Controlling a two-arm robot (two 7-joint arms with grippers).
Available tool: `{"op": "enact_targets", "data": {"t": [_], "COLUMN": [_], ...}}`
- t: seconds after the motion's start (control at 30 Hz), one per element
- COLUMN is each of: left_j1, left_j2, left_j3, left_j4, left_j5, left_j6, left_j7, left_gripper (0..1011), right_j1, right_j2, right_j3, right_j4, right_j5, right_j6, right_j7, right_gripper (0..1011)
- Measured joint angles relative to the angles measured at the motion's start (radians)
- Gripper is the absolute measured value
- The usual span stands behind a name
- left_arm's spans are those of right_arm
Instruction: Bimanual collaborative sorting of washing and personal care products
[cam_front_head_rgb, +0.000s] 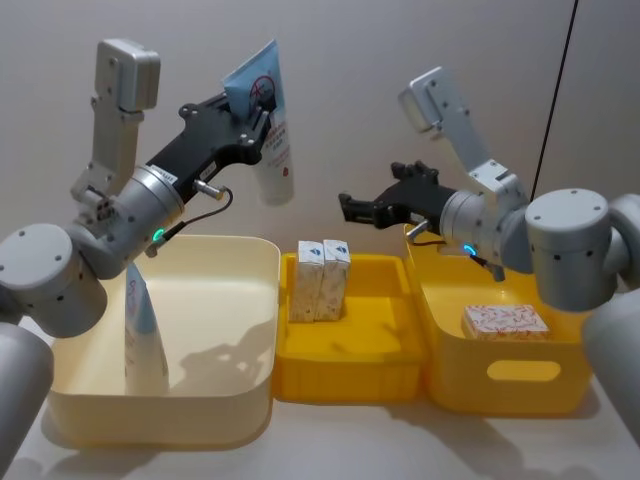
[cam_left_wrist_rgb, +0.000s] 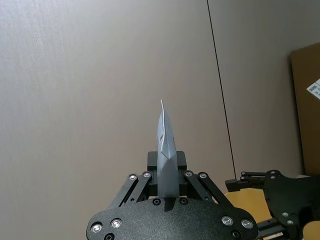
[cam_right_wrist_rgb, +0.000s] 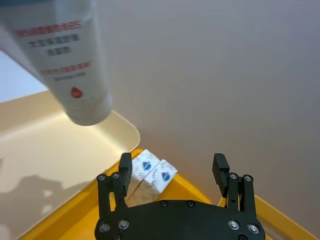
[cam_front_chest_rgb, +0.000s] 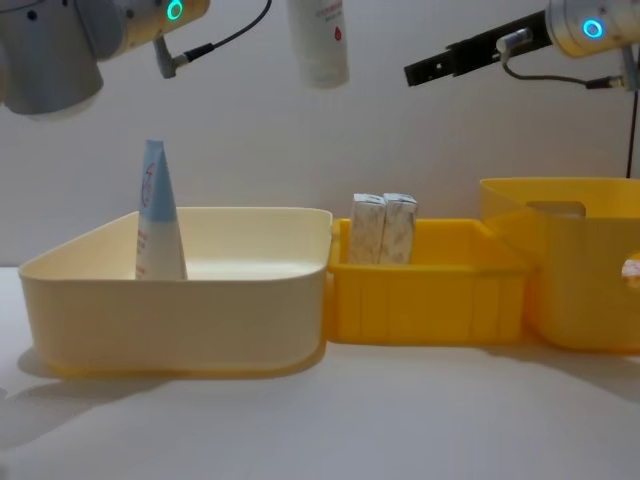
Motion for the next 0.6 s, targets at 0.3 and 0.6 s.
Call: {"op": "enact_targets", "data": {"t": [0.3,0.6], "left_j1": [-0.007,-0.014], "left_j2": [-0.007,-0.013], "left_j3": [0.001,-0.001], "left_j4": [0.020,0.037], "left_j5": [0.002,0.004], "left_j6": [-0.005,-0.015], "left_j7": [-0.001,-0.005], "left_gripper": [197,199], "right_j1": [0.045,0.120], "right_j2": [0.021,0.038], "right_j3": [-0.049,-0.111], "right_j4": [0.021,0.066], "right_j5": [0.018,0.033], "right_j6": [0.027,0.045], "right_j7": [0.142,0.303], "right_gripper": [1001,1001]}}
